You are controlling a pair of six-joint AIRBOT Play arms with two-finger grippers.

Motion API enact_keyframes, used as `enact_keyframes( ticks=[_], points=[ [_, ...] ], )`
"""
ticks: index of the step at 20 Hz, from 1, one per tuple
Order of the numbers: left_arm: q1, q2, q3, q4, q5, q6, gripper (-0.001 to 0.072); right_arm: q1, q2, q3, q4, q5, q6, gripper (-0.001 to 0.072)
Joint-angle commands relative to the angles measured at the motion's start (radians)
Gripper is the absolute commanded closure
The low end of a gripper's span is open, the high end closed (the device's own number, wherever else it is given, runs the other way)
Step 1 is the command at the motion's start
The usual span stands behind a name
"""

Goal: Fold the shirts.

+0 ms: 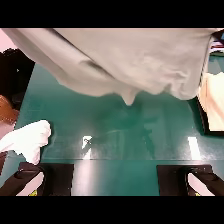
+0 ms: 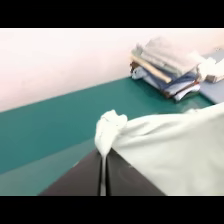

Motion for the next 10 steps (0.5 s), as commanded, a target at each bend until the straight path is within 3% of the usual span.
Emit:
enact_keyframes(
  ticks=[1,6,10],
  points=[
    [0.001,-0.011,0.013,0.002,-0.022,-0.003,0.0684,0.038,-0.051,0.050,-0.003,0.111,0.003,0.0696],
    [0.001,-0.111,-0.213,0.021,-0.152,-0.002,0.0684,0.154,-0.161,-0.211,-0.005,0.102,0.004,0.0696],
    [0.001,-0.151,-0.540,0.145,-0.106,0.000,0.0684,0.163,-0.272,-0.379,-0.002,-0.016,0.004,0.0695]
  ],
)
